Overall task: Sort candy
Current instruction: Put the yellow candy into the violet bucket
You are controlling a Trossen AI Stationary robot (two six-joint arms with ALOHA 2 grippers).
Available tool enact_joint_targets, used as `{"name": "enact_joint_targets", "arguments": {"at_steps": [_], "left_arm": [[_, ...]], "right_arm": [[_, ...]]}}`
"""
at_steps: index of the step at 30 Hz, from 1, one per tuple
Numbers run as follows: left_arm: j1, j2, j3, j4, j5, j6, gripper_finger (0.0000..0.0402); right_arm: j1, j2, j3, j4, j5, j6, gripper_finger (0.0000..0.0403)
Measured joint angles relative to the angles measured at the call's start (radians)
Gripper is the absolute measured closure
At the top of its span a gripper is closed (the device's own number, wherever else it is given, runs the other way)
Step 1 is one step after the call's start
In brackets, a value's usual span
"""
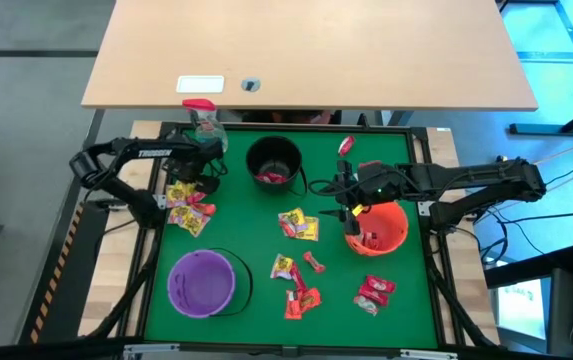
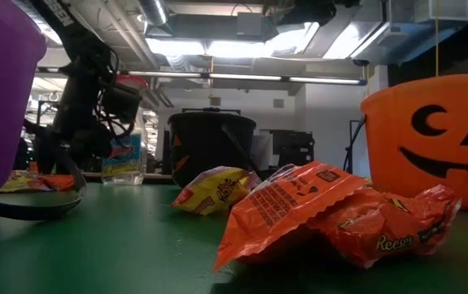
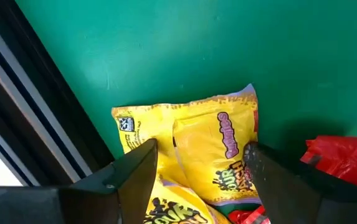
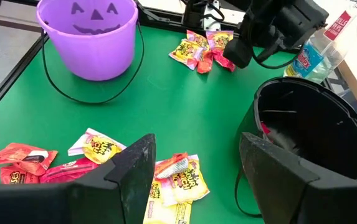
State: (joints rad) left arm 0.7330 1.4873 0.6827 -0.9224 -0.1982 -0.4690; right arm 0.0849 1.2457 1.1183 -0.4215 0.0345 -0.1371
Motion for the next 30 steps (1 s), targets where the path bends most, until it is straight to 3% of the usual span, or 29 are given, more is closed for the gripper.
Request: {"name": "enact_joint_targets", "arguments": {"at_steps": [4, 7, 19, 25, 30], "left_arm": [[0.000, 0.032, 0.003, 0.002, 0.020, -0.005, 0.0158], [0.000, 0.035, 0.003, 0.008, 0.022, 0.004, 0.0184], [-0.049, 0.046, 0.063, 0.007, -0.059, 0.031, 0.0386], [-0.122, -0.005, 0.141, -0.060, -0.078, 0.033, 0.0400], [-0.212, -0.105, 0.227, -0.220, -0.115, -0.018, 0.0401]], "right_arm": [[0.000, 0.000, 0.000, -0.001, 0.000, 0.000, 0.0171], [0.000, 0.000, 0.000, -0.001, 0.000, 0.000, 0.0171], [0.000, 0.000, 0.000, 0.000, 0.000, 0.000, 0.0171], [0.000, 0.000, 0.000, 0.001, 0.000, 0.000, 0.0171], [0.000, 0.000, 0.000, 0.001, 0.000, 0.000, 0.0171]]}}
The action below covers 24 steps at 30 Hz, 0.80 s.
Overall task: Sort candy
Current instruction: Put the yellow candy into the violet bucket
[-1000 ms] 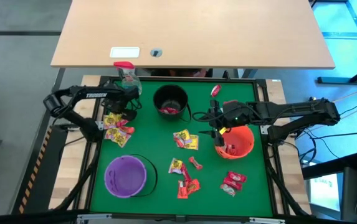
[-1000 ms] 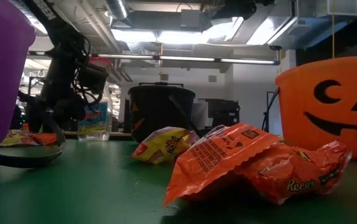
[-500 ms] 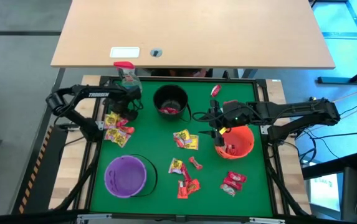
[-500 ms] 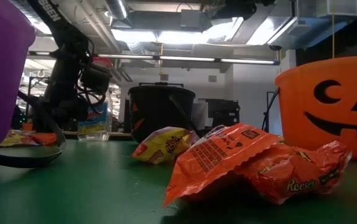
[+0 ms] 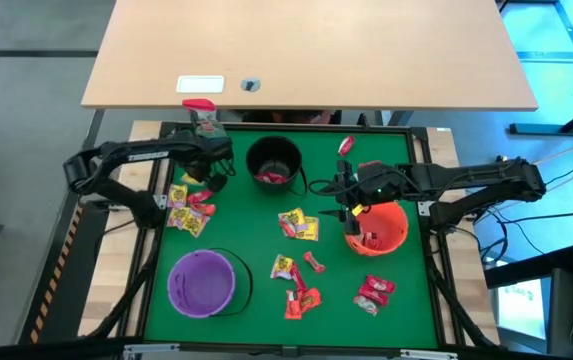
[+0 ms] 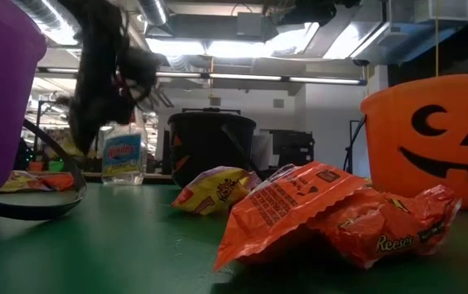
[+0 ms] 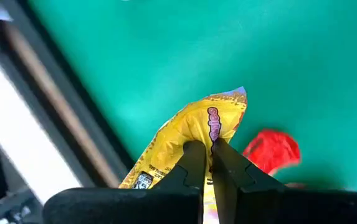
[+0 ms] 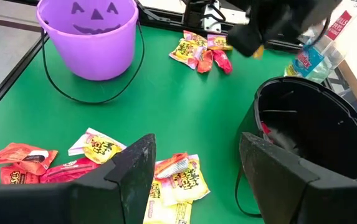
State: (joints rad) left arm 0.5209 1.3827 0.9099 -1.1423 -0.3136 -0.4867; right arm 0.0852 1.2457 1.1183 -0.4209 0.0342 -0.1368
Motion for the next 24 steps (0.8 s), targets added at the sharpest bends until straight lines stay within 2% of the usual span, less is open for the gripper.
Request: {"name": "enact_joint_targets", "arguments": {"at_steps": [3, 5, 9, 15, 19, 24], "left_arm": [[-0.082, -0.080, 0.071, -0.066, -0.019, -0.038, 0.0401], [-0.160, -0.133, 0.116, -0.072, 0.012, -0.043, 0.0401], [-0.350, -0.204, 0.183, -0.067, 0.120, -0.007, 0.0401], [-0.665, -0.240, 0.189, -0.069, 0.294, -0.010, 0.0401], [-0.841, -0.240, 0.189, -0.009, 0.362, -0.090, 0.0401], [-1.013, -0.240, 0.189, 0.164, 0.370, -0.164, 0.0401]], "right_arm": [[0.000, 0.000, 0.000, 0.001, 0.000, 0.000, 0.0171], [0.000, 0.000, 0.000, 0.001, 0.000, 0.000, 0.0171], [0.000, 0.000, 0.000, 0.005, 0.002, 0.000, 0.0171], [0.000, 0.000, 0.000, 0.006, 0.003, 0.000, 0.0171], [0.000, 0.000, 0.000, 0.008, 0.003, 0.000, 0.0171], [0.000, 0.000, 0.000, 0.010, 0.006, 0.000, 0.0171]]}}
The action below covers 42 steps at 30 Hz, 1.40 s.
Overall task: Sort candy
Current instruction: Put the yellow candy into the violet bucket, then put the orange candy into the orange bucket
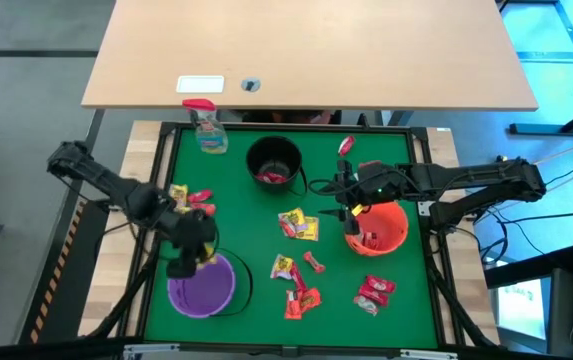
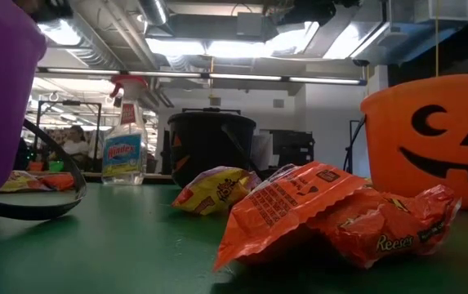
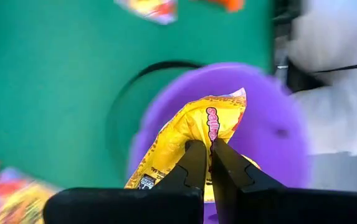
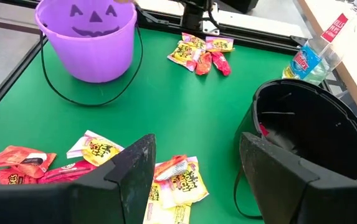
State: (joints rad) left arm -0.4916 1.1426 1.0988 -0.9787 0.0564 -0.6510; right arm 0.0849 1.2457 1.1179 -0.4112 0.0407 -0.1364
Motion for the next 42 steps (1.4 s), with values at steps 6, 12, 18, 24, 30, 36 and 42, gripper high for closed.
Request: {"name": "enact_joint_targets", "arguments": {"at_steps": [6, 12, 18, 24, 30, 36, 42], "left_arm": [[-0.108, 0.058, 0.000, 0.065, -0.057, -0.056, 0.0401], [-0.157, 0.148, 0.000, 0.110, -0.027, -0.055, 0.0367], [-0.158, 0.166, 0.000, 0.104, -0.020, -0.079, 0.0291], [-0.133, 0.149, 0.000, 0.067, -0.011, -0.071, 0.0242], [-0.109, 0.052, 0.000, 0.067, -0.064, -0.025, 0.0243], [-0.113, -0.087, 0.000, 0.026, -0.380, 0.093, 0.0246], [-0.112, -0.144, 0.000, -0.022, -0.731, 0.173, 0.0246]], "right_arm": [[0.000, 0.000, 0.000, 0.014, 0.020, 0.019, 0.0171], [0.001, 0.038, 0.000, 0.026, -0.075, 0.042, 0.0171], [0.001, 0.123, 0.000, 0.027, -0.105, 0.055, 0.0171], [0.001, 0.203, 0.000, 0.028, -0.116, 0.057, 0.0171], [0.001, 0.287, 0.000, 0.055, -0.152, 0.058, 0.0171], [0.001, 0.361, 0.000, 0.150, -0.169, 0.059, 0.0171], [0.001, 0.453, 0.021, 0.199, -0.158, 0.070, 0.0171]]}}
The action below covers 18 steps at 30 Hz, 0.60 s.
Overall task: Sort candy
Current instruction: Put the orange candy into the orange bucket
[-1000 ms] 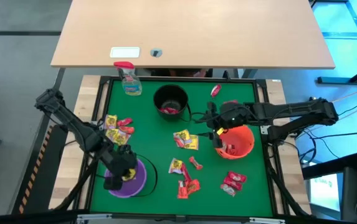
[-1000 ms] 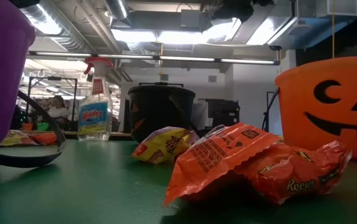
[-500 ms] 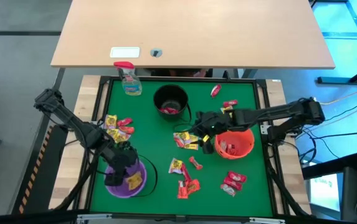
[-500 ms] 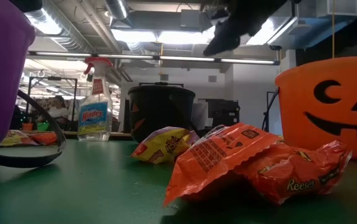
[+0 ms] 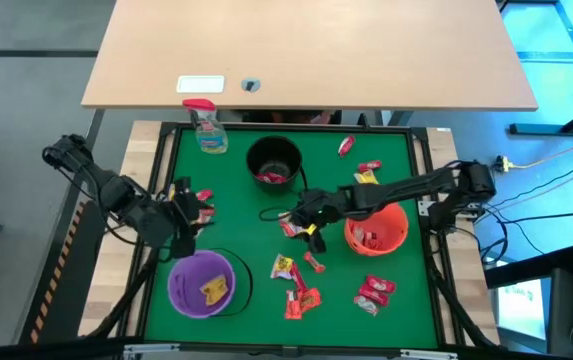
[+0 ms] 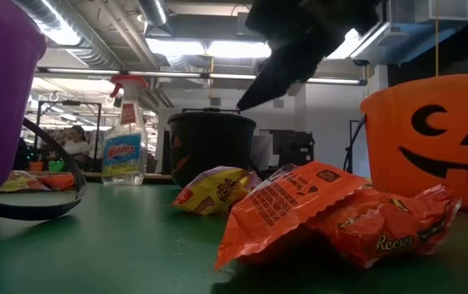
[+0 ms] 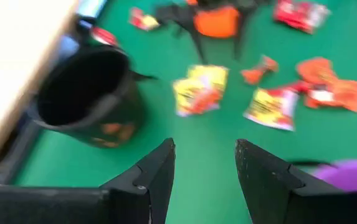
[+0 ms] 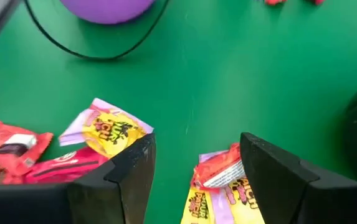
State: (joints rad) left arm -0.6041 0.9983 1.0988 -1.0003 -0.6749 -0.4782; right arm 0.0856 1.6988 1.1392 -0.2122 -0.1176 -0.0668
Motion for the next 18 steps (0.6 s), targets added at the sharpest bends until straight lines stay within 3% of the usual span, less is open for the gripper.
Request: {"name": "enact_joint_targets", "arguments": {"at_steps": [4, 10, 18], "left_arm": [[0.000, 0.002, 0.000, -0.007, -0.090, 0.026, 0.0246], [0.008, -0.022, -0.097, 0.039, -0.087, 0.066, 0.0246], [0.074, -0.180, -0.327, 0.489, 0.061, 0.180, 0.0246]], "right_arm": [[0.000, 0.076, 0.036, -0.002, 0.003, 0.037, 0.0171], [-0.001, 0.167, 0.070, 0.001, 0.039, 0.041, 0.0171], [-0.001, 0.204, 0.074, -0.036, 0.101, 0.115, 0.0171]]}}
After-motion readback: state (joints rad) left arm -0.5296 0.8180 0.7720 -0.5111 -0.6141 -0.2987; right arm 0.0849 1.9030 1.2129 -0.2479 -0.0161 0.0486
